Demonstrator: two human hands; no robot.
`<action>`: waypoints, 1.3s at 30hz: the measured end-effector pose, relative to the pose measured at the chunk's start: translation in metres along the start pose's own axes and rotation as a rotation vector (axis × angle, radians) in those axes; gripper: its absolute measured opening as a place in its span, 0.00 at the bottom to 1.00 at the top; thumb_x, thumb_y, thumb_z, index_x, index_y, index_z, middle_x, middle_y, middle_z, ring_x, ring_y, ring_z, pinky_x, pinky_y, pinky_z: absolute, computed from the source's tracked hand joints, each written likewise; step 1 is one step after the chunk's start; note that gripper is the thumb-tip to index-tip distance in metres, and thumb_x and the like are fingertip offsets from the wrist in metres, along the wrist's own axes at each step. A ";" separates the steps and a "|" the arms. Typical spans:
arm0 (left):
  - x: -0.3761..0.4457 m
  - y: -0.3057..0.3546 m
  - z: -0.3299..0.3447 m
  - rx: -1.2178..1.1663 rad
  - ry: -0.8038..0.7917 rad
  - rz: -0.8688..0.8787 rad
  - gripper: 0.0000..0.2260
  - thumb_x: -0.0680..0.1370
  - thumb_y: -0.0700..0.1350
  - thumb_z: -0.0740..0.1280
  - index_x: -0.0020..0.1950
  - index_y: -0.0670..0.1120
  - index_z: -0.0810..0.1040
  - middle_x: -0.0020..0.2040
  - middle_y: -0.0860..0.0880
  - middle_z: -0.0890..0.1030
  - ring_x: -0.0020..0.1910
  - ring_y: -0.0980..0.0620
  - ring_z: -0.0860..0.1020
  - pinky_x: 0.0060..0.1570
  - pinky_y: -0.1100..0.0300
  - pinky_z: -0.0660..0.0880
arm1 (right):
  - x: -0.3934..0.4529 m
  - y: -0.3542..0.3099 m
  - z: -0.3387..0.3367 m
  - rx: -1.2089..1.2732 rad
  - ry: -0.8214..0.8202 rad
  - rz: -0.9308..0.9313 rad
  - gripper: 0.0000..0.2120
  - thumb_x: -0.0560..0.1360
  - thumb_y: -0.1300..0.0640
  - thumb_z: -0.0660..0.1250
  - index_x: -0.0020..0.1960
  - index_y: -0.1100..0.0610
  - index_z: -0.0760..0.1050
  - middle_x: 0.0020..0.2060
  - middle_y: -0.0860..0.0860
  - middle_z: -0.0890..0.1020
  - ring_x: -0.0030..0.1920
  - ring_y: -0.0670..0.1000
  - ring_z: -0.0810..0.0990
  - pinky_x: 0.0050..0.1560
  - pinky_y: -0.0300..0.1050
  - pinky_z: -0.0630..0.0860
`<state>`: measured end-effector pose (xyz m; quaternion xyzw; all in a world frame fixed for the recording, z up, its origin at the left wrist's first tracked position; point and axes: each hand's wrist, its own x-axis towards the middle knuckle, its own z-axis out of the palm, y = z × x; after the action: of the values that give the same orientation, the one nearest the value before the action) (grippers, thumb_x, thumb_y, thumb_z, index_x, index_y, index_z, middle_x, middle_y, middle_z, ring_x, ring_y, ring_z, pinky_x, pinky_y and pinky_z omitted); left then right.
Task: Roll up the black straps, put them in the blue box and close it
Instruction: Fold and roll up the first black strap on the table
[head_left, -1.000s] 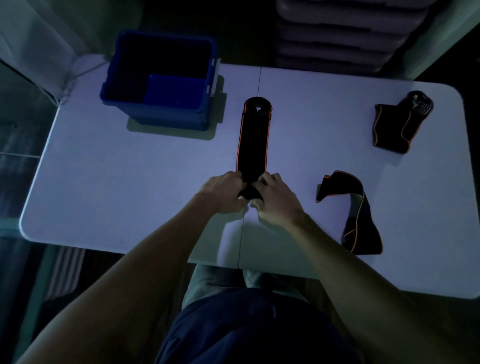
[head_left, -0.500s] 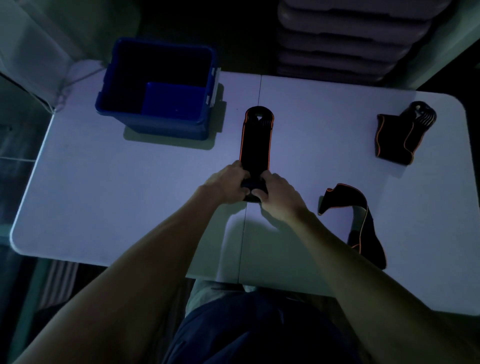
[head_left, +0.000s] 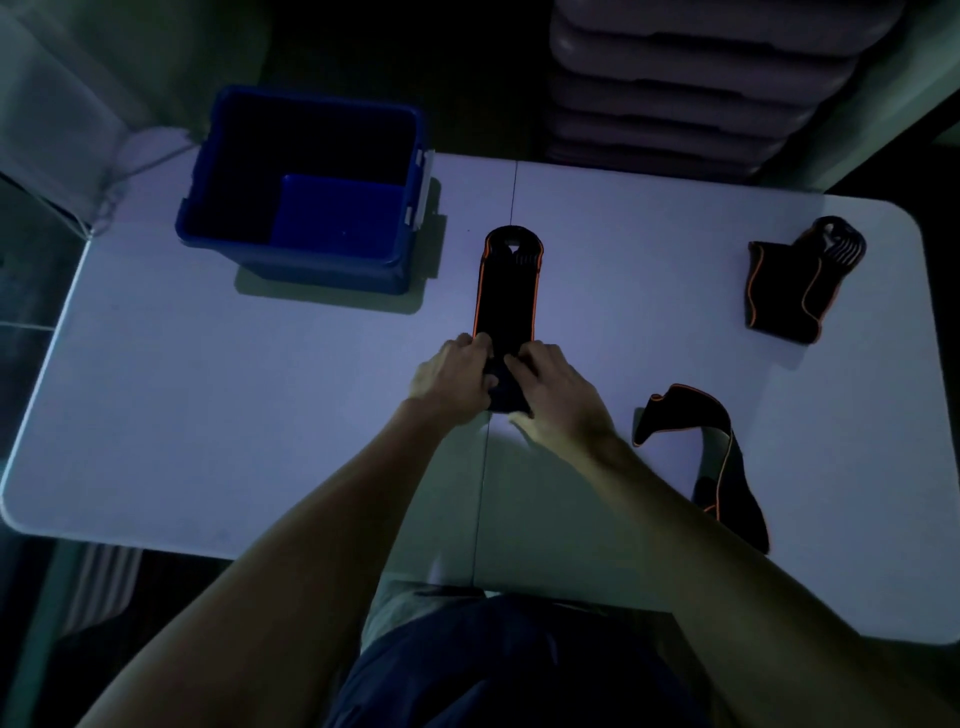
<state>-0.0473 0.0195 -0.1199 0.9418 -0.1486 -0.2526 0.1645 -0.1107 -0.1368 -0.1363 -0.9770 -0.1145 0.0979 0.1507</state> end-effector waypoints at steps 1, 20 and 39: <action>-0.002 -0.001 0.001 0.003 0.046 0.012 0.15 0.77 0.46 0.66 0.62 0.46 0.71 0.58 0.44 0.74 0.55 0.43 0.75 0.46 0.47 0.76 | 0.004 0.000 -0.001 -0.009 0.012 -0.007 0.32 0.64 0.53 0.77 0.64 0.62 0.74 0.58 0.58 0.76 0.58 0.58 0.76 0.47 0.52 0.82; 0.033 -0.020 -0.033 -0.086 -0.116 0.141 0.16 0.76 0.54 0.63 0.60 0.49 0.77 0.56 0.46 0.81 0.51 0.45 0.79 0.51 0.47 0.78 | 0.062 0.028 -0.030 0.263 -0.310 0.135 0.17 0.76 0.48 0.62 0.62 0.53 0.71 0.55 0.55 0.73 0.57 0.55 0.71 0.48 0.51 0.76; 0.069 -0.007 -0.025 -0.426 0.046 -0.098 0.25 0.68 0.52 0.61 0.66 0.53 0.68 0.58 0.46 0.74 0.52 0.45 0.78 0.51 0.45 0.79 | 0.093 0.043 -0.034 0.399 -0.072 0.241 0.26 0.70 0.46 0.65 0.65 0.56 0.73 0.58 0.56 0.68 0.62 0.56 0.63 0.58 0.52 0.71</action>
<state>0.0245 0.0066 -0.1320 0.8974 -0.0419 -0.2646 0.3507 -0.0058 -0.1627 -0.1329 -0.9305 0.0195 0.1707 0.3236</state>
